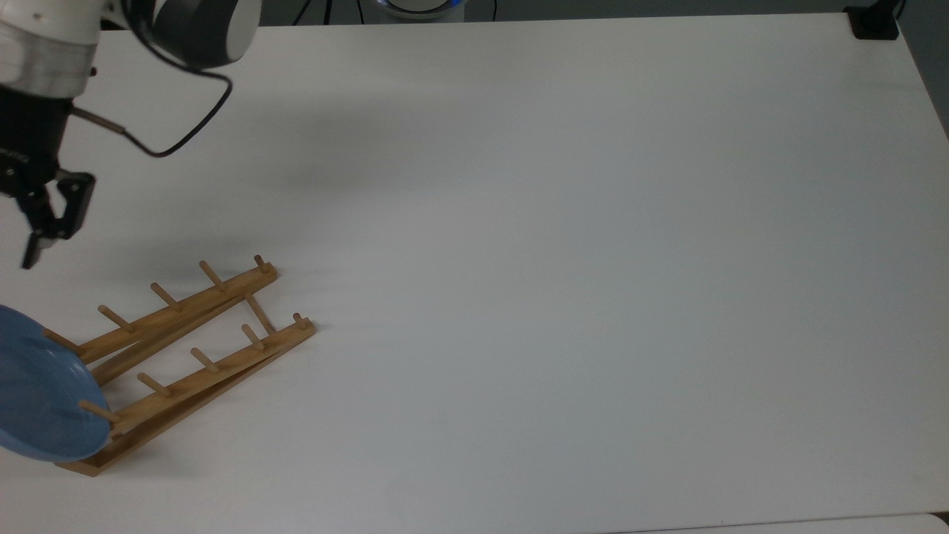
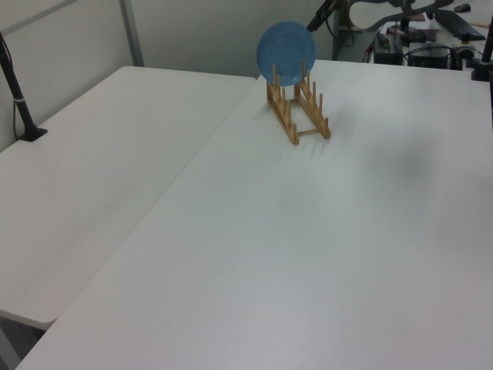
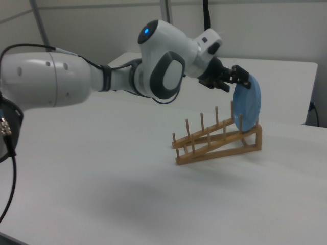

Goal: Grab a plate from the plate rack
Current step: 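Lower the gripper onto the rim of the blue plate in the rack, then close the gripper on the blue plate's rim, then lift the blue plate up out of the rack slots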

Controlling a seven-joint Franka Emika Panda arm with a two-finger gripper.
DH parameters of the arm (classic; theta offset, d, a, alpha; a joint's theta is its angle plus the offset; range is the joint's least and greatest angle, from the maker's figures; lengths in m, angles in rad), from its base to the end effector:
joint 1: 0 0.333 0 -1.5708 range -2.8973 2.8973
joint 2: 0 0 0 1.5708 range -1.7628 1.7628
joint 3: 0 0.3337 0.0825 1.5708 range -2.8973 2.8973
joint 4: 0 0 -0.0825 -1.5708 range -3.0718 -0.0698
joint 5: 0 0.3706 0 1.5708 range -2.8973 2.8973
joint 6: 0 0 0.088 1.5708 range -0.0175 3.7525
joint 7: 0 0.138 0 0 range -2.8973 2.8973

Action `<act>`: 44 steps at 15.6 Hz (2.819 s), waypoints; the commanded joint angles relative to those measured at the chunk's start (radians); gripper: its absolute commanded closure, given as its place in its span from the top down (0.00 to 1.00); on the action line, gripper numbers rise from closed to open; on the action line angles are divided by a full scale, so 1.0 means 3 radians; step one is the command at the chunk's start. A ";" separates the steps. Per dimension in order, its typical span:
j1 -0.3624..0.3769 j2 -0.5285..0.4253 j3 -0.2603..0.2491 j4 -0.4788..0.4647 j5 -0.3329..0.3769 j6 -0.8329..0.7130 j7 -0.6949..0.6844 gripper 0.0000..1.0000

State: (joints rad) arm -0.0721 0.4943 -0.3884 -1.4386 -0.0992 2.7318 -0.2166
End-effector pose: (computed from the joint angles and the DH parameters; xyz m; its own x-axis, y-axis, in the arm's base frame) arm 0.7108 -0.2752 0.5208 0.7660 0.1225 0.6310 -0.2011 -0.8867 0.4163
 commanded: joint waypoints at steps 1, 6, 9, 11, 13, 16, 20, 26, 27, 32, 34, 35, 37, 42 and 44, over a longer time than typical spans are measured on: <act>-0.0025 0.0275 -0.0096 0.0290 -0.0001 0.0057 -0.0009 0.73; -0.0087 0.0489 -0.0111 0.0439 -0.0007 0.0220 -0.0009 0.61; -0.0082 0.0597 -0.0122 0.0551 -0.0007 0.0256 0.0138 0.61; -0.0072 0.0689 -0.0183 0.0648 -0.0012 0.0261 0.0251 0.60; -0.0071 0.0781 -0.0193 0.0730 -0.0007 0.0261 0.0277 0.57; -0.0066 0.0898 -0.0214 0.0837 -0.0007 0.0261 0.0364 0.53; -0.0046 0.0945 -0.0219 0.0868 -0.0007 0.0266 0.0456 0.40; -0.0046 0.0924 -0.0229 0.0858 -0.0027 0.0333 0.0461 0.00; -0.0046 0.0904 -0.0229 0.0858 -0.0032 0.0343 0.0456 0.00; -0.0051 0.0695 -0.0229 0.0843 -0.0032 0.0343 0.0461 0.00; -0.0051 0.0547 -0.0214 0.0832 -0.0007 0.0328 0.0507 0.00; -0.0056 0.0429 -0.0188 0.0792 -0.0002 0.0323 0.0614 0.00; -0.0046 0.0164 -0.0168 0.0634 0.0034 0.0323 0.0986 0.00; 0.0087 -0.0669 0.0082 -0.0346 0.0406 0.0206 0.1586 0.00; 0.0133 -0.0895 0.0144 -0.0624 0.0748 -0.0303 0.1515 0.00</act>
State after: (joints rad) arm -0.0783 0.4096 -0.3832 -1.3697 0.0151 2.7796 0.2316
